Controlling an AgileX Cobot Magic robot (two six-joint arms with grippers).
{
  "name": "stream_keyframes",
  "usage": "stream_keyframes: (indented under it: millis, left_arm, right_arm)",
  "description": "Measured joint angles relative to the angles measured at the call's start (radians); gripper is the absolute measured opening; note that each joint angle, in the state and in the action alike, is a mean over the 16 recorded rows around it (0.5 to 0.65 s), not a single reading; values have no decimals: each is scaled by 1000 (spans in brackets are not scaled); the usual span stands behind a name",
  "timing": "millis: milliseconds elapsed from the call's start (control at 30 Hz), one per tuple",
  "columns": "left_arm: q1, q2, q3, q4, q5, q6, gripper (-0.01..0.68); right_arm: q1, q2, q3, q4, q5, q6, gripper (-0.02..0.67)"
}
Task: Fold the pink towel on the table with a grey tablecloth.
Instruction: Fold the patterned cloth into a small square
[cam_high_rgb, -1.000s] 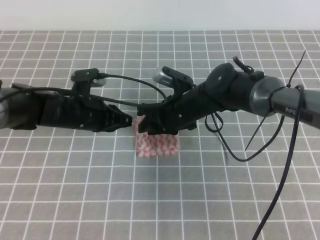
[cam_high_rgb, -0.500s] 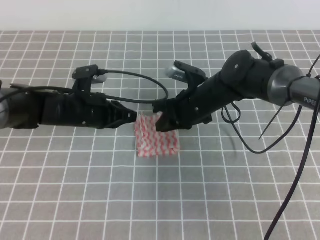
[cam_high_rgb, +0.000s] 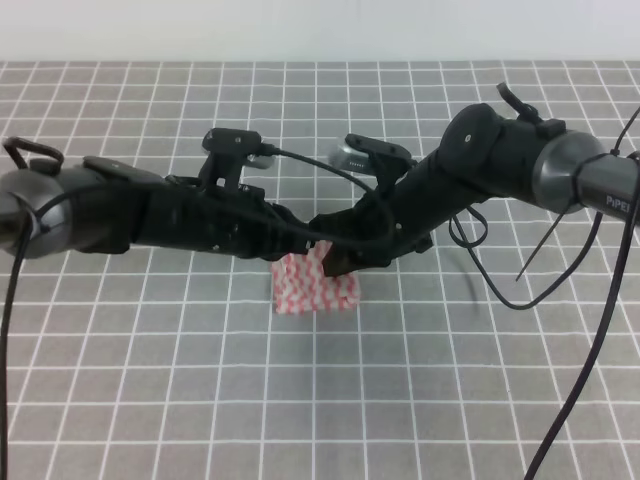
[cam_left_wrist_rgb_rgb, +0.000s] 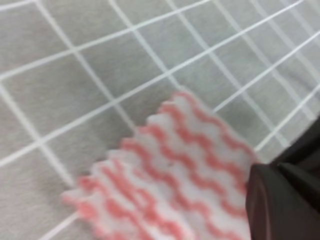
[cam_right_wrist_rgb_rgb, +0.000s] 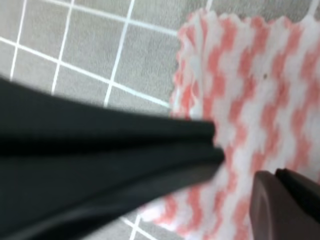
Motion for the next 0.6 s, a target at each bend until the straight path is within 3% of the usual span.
stream_keyframes:
  millis: [600]
  left_arm:
    - [-16, 34, -1, 299, 3, -216, -3]
  right_arm:
    - [1, -3, 0, -45, 31, 13, -15]
